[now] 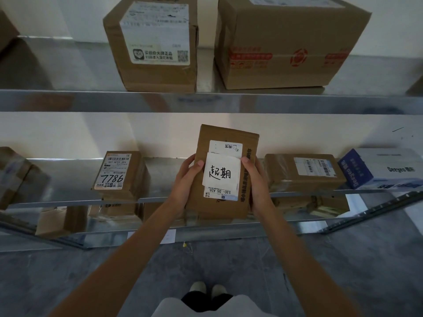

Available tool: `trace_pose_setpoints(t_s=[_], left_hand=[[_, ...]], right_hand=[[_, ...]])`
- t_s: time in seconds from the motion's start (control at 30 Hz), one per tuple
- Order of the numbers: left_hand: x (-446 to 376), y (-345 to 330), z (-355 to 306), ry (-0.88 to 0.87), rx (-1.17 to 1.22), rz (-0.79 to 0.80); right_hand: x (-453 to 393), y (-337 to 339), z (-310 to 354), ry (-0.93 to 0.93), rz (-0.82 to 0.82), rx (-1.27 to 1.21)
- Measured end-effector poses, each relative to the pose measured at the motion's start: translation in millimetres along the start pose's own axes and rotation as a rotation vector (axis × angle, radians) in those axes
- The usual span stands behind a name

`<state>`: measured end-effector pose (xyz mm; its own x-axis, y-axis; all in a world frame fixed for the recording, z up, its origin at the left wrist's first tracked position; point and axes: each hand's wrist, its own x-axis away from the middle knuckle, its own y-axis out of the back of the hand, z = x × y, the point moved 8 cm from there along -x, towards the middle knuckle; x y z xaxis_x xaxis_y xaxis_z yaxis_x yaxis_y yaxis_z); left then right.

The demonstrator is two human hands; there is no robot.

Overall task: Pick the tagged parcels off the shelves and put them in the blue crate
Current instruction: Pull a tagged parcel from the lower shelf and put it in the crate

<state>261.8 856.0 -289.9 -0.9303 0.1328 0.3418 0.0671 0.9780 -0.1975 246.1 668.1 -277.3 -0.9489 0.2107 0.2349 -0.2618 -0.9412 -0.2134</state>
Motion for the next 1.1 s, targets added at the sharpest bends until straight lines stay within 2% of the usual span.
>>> trace_pose_setpoints(t_s=[0.2,0.4,0.7,1.0,1.1], left_hand=[[-9,-43,10,0.032,-0.011,0.121],[-11,-115,42,0.092,-0.059,0.281],[1,-260,76,0.104,-0.172,0.458],[23,-423,131,0.144,-0.248,0.621],[30,-477,148,0.154,-0.264,0.67]], right_hand=[[14,33,6,0.048,-0.089,-0.122],[51,118,1,0.111,-0.339,-0.127],[94,250,12,0.121,-0.588,-0.255],[139,411,33,0.196,-0.837,-0.136],[155,458,34,0.165,-0.91,-0.153]])
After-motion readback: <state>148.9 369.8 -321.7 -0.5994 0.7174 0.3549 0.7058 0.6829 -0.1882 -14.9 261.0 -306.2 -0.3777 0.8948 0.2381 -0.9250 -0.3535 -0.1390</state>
